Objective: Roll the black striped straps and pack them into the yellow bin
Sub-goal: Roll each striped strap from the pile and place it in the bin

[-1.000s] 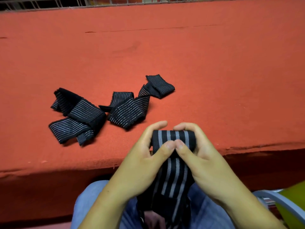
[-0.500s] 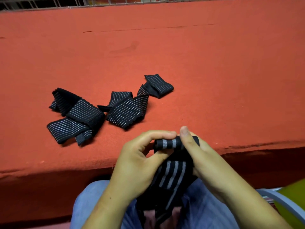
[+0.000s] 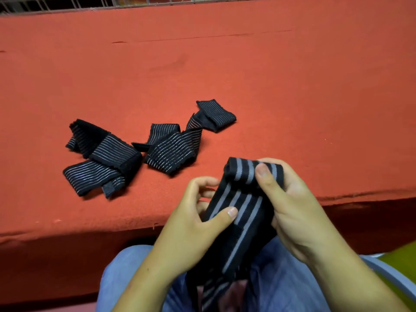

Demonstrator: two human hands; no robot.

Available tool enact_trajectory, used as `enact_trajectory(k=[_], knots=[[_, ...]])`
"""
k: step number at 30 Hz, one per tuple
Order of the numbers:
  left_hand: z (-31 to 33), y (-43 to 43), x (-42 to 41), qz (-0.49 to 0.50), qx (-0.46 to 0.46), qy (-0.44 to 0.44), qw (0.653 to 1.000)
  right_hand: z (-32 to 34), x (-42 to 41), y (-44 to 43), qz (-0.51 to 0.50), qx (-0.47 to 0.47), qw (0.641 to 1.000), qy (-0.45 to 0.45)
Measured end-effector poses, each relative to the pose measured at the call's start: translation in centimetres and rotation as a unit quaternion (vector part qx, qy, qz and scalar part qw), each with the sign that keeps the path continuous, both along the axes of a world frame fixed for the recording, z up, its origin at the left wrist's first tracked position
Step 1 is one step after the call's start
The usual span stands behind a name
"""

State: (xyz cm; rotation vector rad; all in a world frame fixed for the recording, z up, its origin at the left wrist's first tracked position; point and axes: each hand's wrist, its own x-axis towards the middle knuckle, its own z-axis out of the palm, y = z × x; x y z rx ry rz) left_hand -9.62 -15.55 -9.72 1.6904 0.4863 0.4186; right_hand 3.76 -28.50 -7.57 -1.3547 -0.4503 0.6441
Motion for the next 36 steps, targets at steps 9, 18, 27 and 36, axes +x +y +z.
enact_trajectory(k=[9, 18, 27, 36], knots=[[-2.7, 0.2, -1.3, -0.153, 0.004, 0.100, 0.983, 0.2, 1.6, 0.6, -0.048, 0.017, 0.999, 0.005], [-4.4, -0.6, -1.2, -0.171, -0.022, 0.101, 0.980, 1.0, 1.6, 0.5, -0.028, 0.033, 0.998, 0.050], [-7.6, 0.5, 0.2, -0.054, -0.312, 0.185, 0.930, 1.6, 1.5, 0.4, 0.000, 0.048, 0.997, 0.056], [-4.6, 0.4, -1.4, -0.225, -0.214, 0.138, 0.941, 1.5, 0.7, 0.5, 0.014, 0.070, 0.994, 0.085]])
